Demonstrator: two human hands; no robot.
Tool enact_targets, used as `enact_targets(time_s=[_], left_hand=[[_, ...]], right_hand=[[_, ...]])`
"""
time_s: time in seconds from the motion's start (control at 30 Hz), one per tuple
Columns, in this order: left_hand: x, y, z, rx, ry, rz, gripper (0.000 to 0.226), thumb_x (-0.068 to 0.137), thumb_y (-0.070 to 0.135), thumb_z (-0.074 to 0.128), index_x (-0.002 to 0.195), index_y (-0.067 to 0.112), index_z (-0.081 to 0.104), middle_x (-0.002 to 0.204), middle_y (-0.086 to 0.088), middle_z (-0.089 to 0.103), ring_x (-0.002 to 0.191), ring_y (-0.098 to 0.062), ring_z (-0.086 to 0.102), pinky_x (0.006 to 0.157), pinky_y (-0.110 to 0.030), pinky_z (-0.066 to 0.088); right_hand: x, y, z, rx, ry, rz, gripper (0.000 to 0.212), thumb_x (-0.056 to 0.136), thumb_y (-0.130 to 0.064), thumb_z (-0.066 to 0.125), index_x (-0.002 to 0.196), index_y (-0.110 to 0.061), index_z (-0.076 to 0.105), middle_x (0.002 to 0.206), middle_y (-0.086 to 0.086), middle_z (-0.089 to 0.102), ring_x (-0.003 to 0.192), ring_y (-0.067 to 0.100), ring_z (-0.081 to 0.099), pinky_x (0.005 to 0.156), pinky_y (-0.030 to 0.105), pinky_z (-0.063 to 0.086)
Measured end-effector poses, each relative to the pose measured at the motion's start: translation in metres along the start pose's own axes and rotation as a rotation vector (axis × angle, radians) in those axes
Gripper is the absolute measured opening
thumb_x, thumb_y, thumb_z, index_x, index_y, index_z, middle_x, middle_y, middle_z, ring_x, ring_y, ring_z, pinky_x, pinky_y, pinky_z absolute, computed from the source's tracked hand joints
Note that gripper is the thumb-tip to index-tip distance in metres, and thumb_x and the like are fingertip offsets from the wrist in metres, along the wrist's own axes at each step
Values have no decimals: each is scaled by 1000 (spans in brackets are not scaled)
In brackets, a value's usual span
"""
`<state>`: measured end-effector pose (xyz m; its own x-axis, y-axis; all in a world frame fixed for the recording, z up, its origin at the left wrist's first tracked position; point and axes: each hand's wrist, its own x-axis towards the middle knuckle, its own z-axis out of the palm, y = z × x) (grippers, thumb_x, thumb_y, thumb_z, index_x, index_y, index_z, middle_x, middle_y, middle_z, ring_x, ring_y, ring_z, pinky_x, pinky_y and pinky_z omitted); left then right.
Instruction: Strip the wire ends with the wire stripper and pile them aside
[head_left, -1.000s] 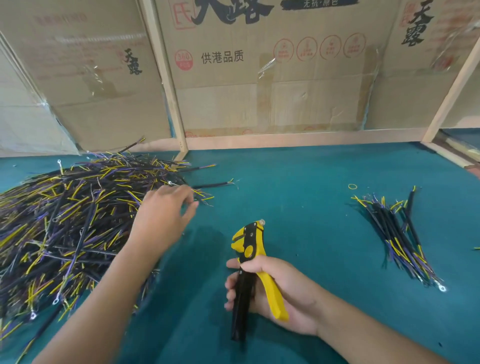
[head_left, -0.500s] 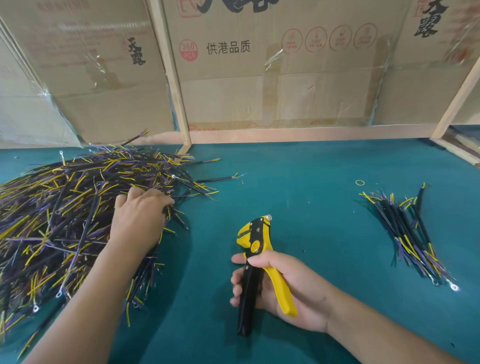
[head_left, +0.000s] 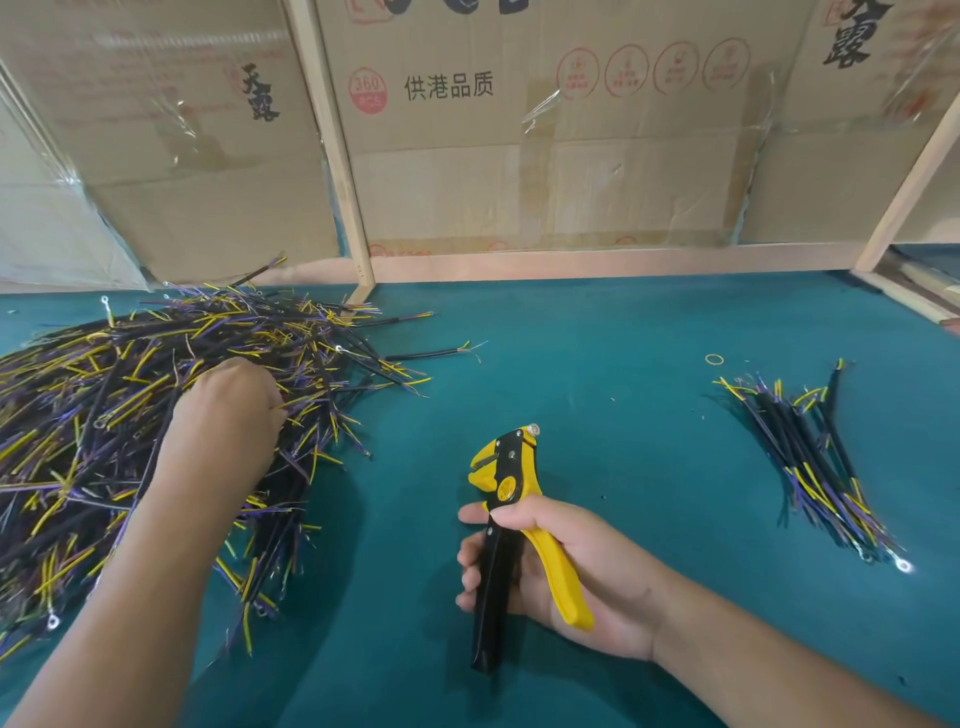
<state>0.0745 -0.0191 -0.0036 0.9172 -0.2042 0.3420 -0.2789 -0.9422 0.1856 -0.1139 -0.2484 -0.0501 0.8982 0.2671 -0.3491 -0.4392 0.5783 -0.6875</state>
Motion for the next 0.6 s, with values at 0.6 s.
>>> enact_targets(time_s=[0.6], left_hand=[[-41, 74, 15, -522, 7, 436, 19, 100, 34, 57, 82, 26, 62, 70, 19, 66, 51, -8, 48, 51, -28, 35]], right_hand=[[0, -1, 2, 11, -15, 9, 55, 80, -20, 64, 130, 0, 51, 89, 21, 64, 76, 30, 65, 80, 46, 57]])
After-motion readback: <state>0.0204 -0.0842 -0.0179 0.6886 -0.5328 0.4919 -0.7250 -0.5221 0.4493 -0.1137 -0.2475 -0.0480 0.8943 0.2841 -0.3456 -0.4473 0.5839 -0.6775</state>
